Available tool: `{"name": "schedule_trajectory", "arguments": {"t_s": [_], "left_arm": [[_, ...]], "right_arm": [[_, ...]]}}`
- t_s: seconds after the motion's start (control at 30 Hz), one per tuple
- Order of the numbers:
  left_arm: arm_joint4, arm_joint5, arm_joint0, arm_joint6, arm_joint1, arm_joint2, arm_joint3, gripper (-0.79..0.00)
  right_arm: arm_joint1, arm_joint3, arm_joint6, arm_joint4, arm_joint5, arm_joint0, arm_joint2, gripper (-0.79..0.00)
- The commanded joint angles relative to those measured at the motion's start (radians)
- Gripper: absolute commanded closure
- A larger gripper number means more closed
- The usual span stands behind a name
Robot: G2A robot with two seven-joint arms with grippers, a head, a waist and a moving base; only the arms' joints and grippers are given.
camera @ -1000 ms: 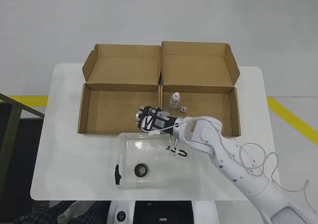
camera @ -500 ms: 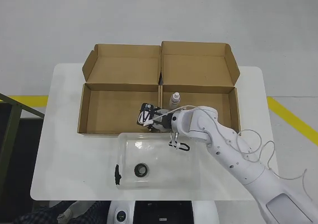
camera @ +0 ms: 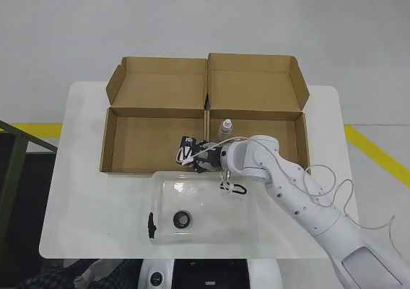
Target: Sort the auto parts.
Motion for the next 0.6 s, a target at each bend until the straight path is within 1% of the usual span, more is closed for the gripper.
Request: {"name": "schedule_trajectory", "arguments": {"t_s": [0.0, 0.2, 0.3, 0.5, 0.57], "left_arm": [[0.000, 0.000, 0.000, 0.000, 0.000, 0.000, 0.000, -0.785], [0.000, 0.000, 0.000, 0.000, 0.000, 0.000, 0.000, -0.785], [0.000, 0.000, 0.000, 0.000, 0.000, 0.000, 0.000, -0.785], [0.000, 0.000, 0.000, 0.000, 0.000, 0.000, 0.000, -0.785], [0.000, 0.000, 0.000, 0.000, 0.000, 0.000, 0.000, -0.785]], "right_arm": [[-0.001, 0.000, 0.005, -0.003, -0.003, 0.000, -0.003, -0.191], [-0.006, 0.003, 0.016, -0.010, -0.010, 0.000, -0.015, -0.215], [-0.009, 0.005, 0.019, -0.011, -0.011, 0.003, -0.018, -0.249], [-0.016, 0.013, 0.026, -0.013, -0.011, 0.015, -0.024, -0.289], [-0.018, 0.016, 0.027, -0.014, -0.012, 0.020, -0.026, -0.283]]}}
